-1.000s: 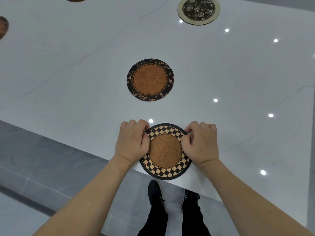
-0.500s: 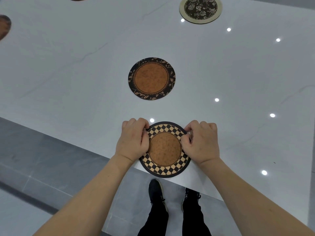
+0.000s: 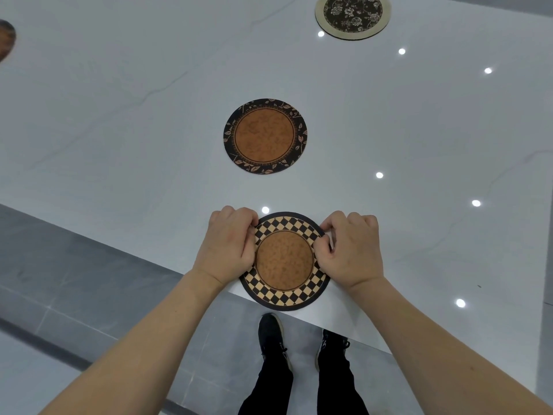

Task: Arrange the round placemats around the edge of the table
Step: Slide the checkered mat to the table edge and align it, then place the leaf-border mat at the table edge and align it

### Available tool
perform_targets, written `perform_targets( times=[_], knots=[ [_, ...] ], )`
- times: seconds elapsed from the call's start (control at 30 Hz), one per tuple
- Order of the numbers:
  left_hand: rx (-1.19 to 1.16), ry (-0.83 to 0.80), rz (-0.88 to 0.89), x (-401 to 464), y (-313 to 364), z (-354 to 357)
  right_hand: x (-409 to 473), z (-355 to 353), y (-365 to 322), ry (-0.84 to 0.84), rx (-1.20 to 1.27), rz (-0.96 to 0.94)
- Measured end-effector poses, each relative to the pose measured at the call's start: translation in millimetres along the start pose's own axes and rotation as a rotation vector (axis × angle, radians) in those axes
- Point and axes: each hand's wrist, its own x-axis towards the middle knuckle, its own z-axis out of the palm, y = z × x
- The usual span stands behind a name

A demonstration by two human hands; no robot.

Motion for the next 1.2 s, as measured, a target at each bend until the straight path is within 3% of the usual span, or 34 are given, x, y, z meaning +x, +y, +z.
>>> perform_targets(
  times=[0.37, 0.47, 0.67, 0.93, 1.07, 1.2],
  knots=[
    [-0.023, 0.065, -0.006, -1, -1, 4, 1, -2, -1, -0.031, -0.014, 0.003],
    [-0.018, 0.070, -0.031, 1, 1, 1, 2, -4, 0, -0.030, 0.082, 0.036],
    [0.037, 0.188, -0.102, 29, -16, -23, 34, -6, -12, 0.124, 0.205, 0.099],
    [0.175, 0.190, -0.234, 129, -47, -40, 156, 15, -38, 0.114, 0.013, 0.127],
    [0.268, 0.092, -0.192, 162, -56, -30, 163, 27, -37, 0.166, -0.086, 0.066],
    [0.222, 0.174, -0.152, 162, -55, -25, 162, 22, -36, 0.145, -0.003, 0.074]
  ],
)
